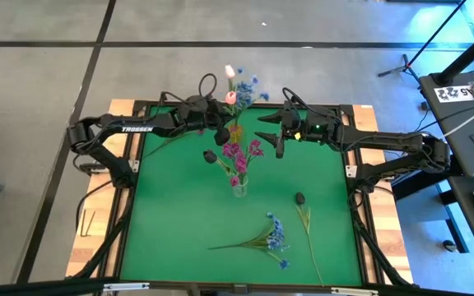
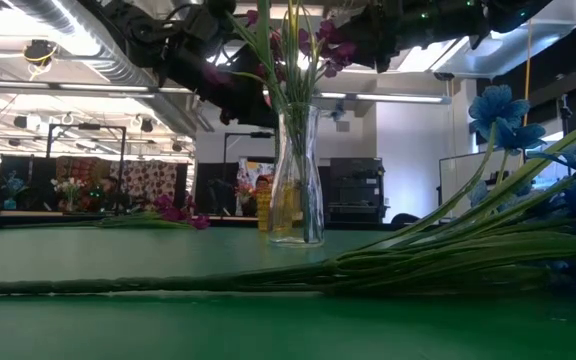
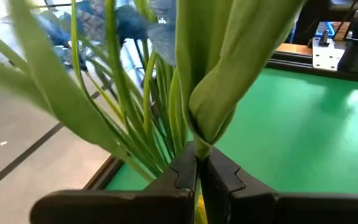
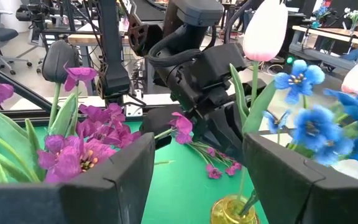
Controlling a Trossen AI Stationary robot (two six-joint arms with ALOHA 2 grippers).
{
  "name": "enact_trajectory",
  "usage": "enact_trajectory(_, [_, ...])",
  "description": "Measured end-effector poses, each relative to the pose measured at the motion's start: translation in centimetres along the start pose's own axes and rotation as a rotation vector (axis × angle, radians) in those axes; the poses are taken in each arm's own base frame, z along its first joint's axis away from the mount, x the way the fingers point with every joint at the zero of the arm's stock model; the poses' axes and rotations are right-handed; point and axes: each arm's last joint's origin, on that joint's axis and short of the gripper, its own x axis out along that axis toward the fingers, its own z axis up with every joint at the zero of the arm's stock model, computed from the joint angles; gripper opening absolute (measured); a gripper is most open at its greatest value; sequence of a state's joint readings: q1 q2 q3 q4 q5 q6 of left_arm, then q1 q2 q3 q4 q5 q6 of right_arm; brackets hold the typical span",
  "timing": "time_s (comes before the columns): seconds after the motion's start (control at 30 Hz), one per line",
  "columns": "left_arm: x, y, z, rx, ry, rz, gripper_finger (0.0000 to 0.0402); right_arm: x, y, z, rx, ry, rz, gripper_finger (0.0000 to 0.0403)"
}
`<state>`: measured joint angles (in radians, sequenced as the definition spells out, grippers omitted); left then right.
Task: Sort flowers into vase by color
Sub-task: Put the pink flower into the yellow vase, then put the black flower into the transparent vase
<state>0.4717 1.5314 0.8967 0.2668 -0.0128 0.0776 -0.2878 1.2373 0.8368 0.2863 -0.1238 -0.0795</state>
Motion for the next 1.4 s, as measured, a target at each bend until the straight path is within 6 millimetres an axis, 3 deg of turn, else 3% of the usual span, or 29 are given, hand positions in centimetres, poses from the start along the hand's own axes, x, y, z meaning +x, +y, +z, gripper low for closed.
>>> enact_trajectory(0.4, [-0.3, 0.1, 0.3, 0.003, -0.011, 0.029, 0.0016, 0.0, 0.0, 0.0, 0.022, 0.001, 0.000, 0.0243])
enact_trajectory(0.7, [-3.4, 0.0, 2.1, -0.030, -0.028, 0.013, 0.0098, 0.0, 0.0, -0.1, 0.024, 0.008, 0.001, 0.0244])
enact_trajectory(1.07, [-5.3, 0.0, 1.2, -0.037, 0.147, 0.019, 0.0209, 0.0, 0.0, 0.0, 0.023, 0.002, 0.000, 0.0244])
enact_trajectory(1.4, [-9.7, 0.3, 0.3, -0.067, 0.351, 0.090, 0.0225, -0.9, 0.4, 0.0, 0.051, 0.051, 0.021, 0.0244])
